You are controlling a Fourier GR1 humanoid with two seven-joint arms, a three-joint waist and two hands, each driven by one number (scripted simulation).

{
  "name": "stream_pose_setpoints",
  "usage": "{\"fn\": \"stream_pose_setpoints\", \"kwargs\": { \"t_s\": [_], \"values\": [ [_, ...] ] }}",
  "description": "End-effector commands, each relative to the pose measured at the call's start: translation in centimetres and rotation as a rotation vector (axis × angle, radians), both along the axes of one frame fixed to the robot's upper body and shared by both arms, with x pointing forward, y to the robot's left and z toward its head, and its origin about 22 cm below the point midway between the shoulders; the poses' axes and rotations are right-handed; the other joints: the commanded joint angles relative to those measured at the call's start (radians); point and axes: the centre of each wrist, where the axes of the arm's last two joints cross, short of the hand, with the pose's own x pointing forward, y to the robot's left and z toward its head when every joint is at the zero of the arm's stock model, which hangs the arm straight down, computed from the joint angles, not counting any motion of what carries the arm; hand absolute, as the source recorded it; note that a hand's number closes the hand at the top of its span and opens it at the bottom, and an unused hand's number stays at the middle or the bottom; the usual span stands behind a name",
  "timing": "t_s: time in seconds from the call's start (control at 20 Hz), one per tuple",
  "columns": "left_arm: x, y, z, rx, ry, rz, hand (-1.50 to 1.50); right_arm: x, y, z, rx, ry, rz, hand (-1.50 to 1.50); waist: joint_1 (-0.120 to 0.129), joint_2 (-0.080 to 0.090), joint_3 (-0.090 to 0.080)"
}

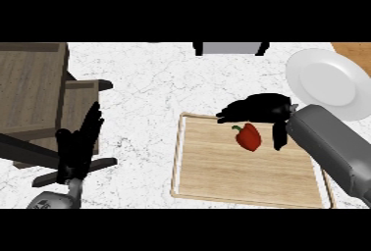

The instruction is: Pick the bell pepper from the tray and place it in the plate

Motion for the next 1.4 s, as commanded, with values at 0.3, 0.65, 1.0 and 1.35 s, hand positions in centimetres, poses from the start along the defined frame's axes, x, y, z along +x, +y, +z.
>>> {"fn": "stream_pose_setpoints", "kwargs": {
  "t_s": [0.3,0.65,1.0,1.35],
  "values": [
    [-0.5,0.4,-2.8,-0.007,0.07,0.008,0.0,-0.8,0.1,-3.9,-0.025,0.07,0.023,-1.5,-0.002,0.009,-0.007],
    [0.5,1.0,-2.4,0.008,0.078,0.012,0.0,-0.4,-0.3,-4.1,-0.056,0.058,0.029,-1.5,-0.004,0.009,-0.007],
    [-0.3,0.9,-0.4,0.014,0.07,0.004,0.0,0.2,0.9,-4.2,0.024,-0.03,0.096,1.5,0.004,0.006,-0.007],
    [-0.4,1.9,-1.7,0.027,0.064,0.037,0.0,1.1,-3.1,-3.2,0.138,-0.142,-0.114,1.5,-0.01,0.005,-0.007]
  ]
}}
